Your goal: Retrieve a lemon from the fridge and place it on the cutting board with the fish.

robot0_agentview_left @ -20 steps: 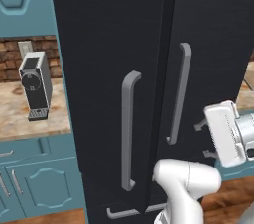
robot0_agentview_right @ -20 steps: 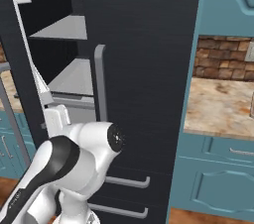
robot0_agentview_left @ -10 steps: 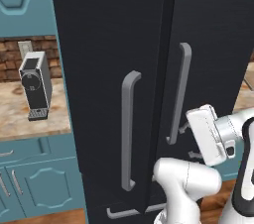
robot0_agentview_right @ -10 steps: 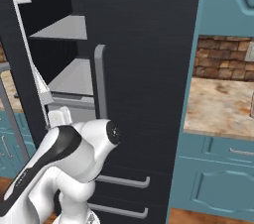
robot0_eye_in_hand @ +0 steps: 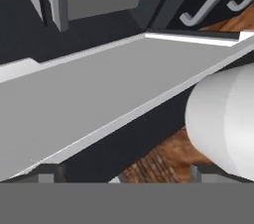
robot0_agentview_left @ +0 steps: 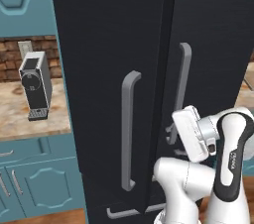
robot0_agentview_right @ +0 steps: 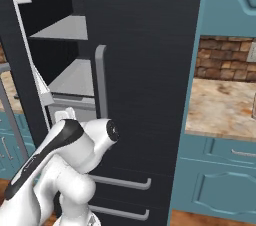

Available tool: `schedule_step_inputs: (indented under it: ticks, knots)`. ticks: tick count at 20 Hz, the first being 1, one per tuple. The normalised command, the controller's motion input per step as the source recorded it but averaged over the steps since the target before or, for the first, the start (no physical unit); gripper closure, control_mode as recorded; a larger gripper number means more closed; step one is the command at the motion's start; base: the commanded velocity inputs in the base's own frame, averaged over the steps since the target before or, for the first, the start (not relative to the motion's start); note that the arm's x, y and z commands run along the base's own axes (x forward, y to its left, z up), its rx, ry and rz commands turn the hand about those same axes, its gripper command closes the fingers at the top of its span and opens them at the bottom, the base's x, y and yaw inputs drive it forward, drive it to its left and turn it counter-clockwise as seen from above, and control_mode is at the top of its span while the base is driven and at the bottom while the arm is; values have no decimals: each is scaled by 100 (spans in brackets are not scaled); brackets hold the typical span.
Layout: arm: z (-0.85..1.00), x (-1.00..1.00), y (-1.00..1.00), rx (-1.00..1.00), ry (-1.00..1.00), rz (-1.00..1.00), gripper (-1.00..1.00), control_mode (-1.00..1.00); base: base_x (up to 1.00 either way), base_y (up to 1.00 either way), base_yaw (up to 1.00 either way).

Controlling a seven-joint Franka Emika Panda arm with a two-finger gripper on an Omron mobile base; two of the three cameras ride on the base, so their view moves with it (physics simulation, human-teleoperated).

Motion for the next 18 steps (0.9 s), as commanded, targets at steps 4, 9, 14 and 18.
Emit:
schedule_step_inputs:
  ticks: [4, 9, 14, 18]
  knots:
    - [-37, 6, 40, 0, 0, -5, -100, -100, 0, 0, 0]
    - [-47, 11, 44, 0, 0, -8, -100, -100, 0, 0, 0]
    - [-53, 28, 39, 0, 0, -12, -100, -100, 0, 0, 0]
    - [-55, 20, 41, 0, 1, -11, -100, -100, 0, 0, 0]
